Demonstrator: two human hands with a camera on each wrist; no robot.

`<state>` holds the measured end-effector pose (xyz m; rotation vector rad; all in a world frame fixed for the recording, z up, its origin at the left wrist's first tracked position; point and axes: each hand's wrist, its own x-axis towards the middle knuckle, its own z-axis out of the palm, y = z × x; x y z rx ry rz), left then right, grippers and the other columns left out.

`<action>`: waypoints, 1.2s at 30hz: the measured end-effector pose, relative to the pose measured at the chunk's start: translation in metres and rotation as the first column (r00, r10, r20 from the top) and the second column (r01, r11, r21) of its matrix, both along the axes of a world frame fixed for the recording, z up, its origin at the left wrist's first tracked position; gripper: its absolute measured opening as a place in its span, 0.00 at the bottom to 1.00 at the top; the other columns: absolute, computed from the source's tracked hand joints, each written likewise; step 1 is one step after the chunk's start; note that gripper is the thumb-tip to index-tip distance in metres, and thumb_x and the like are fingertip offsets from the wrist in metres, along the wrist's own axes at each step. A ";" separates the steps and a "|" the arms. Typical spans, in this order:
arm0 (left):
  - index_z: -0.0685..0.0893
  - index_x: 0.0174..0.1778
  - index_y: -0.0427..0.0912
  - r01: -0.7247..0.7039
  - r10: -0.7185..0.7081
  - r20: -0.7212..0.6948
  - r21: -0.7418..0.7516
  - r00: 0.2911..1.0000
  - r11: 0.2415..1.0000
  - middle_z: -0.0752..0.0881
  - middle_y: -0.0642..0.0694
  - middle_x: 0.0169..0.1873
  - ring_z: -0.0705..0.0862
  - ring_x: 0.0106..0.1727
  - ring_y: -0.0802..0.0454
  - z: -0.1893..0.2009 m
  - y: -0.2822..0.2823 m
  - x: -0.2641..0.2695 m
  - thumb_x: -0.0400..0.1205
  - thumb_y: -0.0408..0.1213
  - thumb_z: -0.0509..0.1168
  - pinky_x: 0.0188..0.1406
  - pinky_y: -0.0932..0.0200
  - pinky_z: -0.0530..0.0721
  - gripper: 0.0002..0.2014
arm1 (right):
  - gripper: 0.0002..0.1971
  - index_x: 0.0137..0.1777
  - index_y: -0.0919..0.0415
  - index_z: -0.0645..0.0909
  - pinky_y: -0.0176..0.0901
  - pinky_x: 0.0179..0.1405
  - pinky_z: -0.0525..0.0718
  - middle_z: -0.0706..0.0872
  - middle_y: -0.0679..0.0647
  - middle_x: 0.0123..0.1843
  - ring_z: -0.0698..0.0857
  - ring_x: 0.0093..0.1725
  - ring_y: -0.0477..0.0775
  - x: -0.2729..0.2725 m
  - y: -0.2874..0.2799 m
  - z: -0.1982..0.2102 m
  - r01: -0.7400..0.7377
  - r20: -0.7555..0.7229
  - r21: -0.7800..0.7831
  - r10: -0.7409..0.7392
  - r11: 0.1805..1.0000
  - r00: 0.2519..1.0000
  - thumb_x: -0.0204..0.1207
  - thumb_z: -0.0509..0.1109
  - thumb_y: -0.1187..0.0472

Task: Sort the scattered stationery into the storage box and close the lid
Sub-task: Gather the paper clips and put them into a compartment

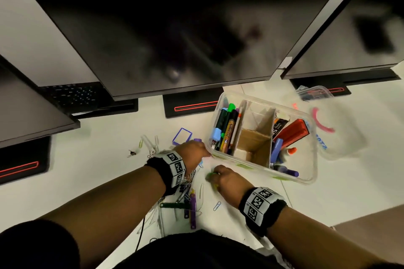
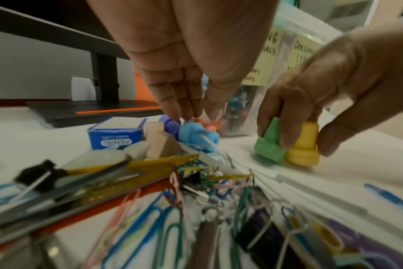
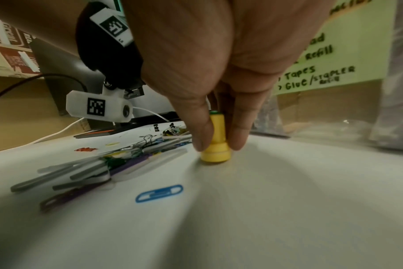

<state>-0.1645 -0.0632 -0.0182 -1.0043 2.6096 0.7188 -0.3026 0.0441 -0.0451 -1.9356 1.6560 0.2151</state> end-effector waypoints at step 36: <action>0.85 0.53 0.42 -0.415 0.414 -0.214 0.042 0.885 0.909 0.84 0.43 0.48 0.83 0.52 0.44 0.015 -0.020 0.022 0.77 0.39 0.66 0.50 0.58 0.76 0.10 | 0.11 0.57 0.67 0.83 0.45 0.52 0.83 0.86 0.64 0.56 0.86 0.55 0.61 -0.062 -0.037 0.100 0.355 -0.237 -0.083 -0.365 0.931 0.900 0.76 0.65 0.67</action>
